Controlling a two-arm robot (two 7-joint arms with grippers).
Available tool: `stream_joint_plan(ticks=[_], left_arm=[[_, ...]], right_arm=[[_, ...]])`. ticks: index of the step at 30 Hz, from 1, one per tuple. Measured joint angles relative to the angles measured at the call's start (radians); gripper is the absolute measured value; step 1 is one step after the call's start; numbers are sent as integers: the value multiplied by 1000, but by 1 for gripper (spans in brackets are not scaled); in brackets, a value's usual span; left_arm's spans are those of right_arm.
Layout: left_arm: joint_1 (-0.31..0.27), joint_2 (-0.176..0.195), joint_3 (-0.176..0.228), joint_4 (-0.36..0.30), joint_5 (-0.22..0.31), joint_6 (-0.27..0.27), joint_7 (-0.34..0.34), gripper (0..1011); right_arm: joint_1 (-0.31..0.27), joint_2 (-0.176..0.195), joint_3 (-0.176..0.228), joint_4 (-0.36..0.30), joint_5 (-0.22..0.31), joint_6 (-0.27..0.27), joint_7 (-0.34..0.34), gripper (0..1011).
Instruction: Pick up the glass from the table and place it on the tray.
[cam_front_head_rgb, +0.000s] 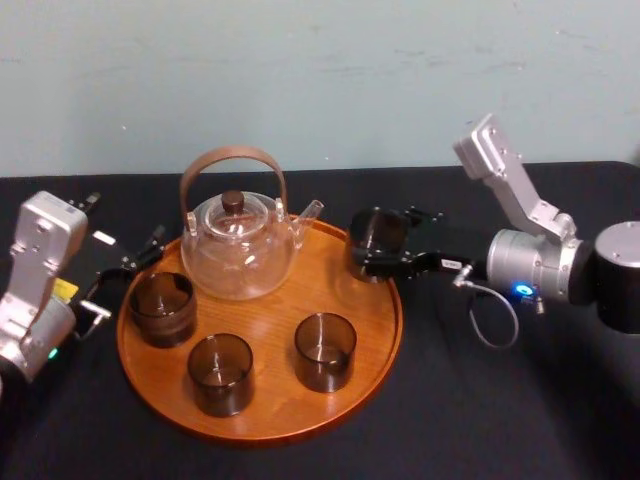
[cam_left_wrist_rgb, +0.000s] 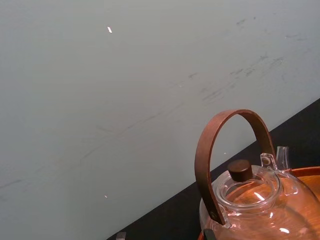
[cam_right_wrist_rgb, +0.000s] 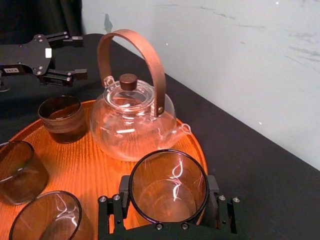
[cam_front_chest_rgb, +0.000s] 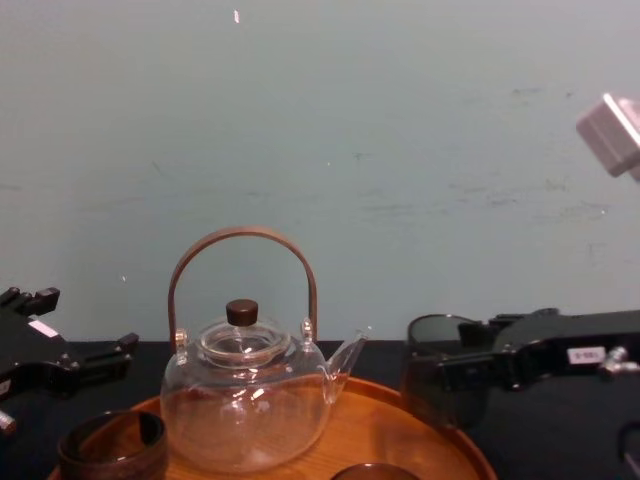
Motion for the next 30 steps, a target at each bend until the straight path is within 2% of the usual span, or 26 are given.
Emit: stream_joint_plan(ticks=[18, 30], left_arm=[[0, 0, 0, 0, 0, 0, 0, 1001], [0, 0, 0, 0, 0, 0, 0, 1001]], right_arm=[[40, -70, -58, 98, -45, -49, 6, 903], [52, -104, -68, 173, -69, -75, 13, 903]])
